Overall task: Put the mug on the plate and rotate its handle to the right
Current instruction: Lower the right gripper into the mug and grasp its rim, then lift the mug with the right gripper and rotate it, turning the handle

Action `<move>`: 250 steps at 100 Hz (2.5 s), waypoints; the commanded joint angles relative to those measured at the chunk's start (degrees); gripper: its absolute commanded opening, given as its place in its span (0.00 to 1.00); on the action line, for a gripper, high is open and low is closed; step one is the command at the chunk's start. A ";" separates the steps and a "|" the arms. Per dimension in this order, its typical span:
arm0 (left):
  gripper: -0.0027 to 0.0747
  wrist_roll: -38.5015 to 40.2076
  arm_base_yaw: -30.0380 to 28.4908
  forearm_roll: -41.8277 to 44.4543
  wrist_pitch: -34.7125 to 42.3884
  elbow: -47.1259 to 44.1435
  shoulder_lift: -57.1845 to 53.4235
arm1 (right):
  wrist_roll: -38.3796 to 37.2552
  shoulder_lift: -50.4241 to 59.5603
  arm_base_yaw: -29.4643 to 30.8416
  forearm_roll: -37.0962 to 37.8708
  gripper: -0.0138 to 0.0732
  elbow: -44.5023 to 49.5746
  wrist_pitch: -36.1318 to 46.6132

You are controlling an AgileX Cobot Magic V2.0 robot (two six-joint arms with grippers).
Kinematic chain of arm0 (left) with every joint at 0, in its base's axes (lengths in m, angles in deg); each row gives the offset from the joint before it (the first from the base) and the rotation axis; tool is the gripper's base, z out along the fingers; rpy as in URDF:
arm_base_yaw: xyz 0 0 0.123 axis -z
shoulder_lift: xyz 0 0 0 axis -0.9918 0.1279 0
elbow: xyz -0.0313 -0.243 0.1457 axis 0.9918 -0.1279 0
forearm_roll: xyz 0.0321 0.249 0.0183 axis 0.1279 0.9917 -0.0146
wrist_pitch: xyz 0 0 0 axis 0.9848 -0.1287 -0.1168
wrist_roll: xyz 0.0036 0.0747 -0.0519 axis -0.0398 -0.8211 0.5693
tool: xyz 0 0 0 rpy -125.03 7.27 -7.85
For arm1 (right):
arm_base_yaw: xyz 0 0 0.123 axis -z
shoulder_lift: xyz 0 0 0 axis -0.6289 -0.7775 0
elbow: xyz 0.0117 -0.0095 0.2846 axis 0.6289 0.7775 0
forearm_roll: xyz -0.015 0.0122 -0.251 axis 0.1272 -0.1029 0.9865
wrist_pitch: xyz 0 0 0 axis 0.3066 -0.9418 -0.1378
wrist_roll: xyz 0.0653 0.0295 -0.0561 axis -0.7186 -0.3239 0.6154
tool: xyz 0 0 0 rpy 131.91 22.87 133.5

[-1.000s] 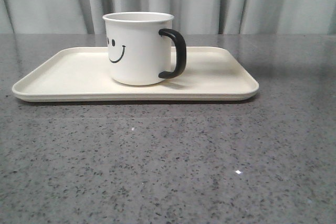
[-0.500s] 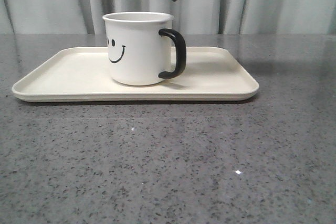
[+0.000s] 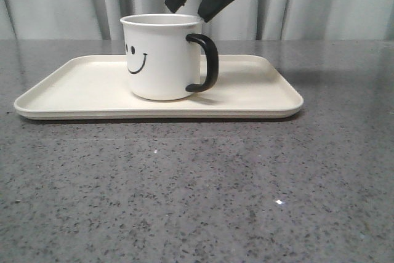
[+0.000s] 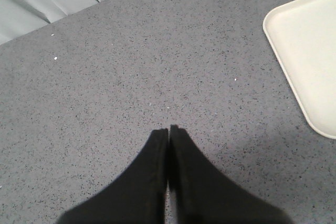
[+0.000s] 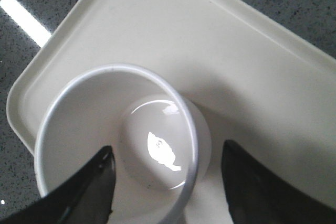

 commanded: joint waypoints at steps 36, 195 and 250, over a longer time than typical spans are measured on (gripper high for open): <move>0.01 0.69 0.49 1.66 0.51 1.28 -0.28 | 0.64 -0.65 0.30 -1.06 0.67 -2.05 1.47; 0.01 0.69 0.49 0.13 0.47 1.28 -0.28 | 24.78 -1.80 0.30 -1.43 0.09 -27.13 -15.81; 0.01 0.69 0.49 0.13 0.47 1.28 -0.28 | 34.63 -4.40 -0.27 -1.43 0.09 -20.86 -15.92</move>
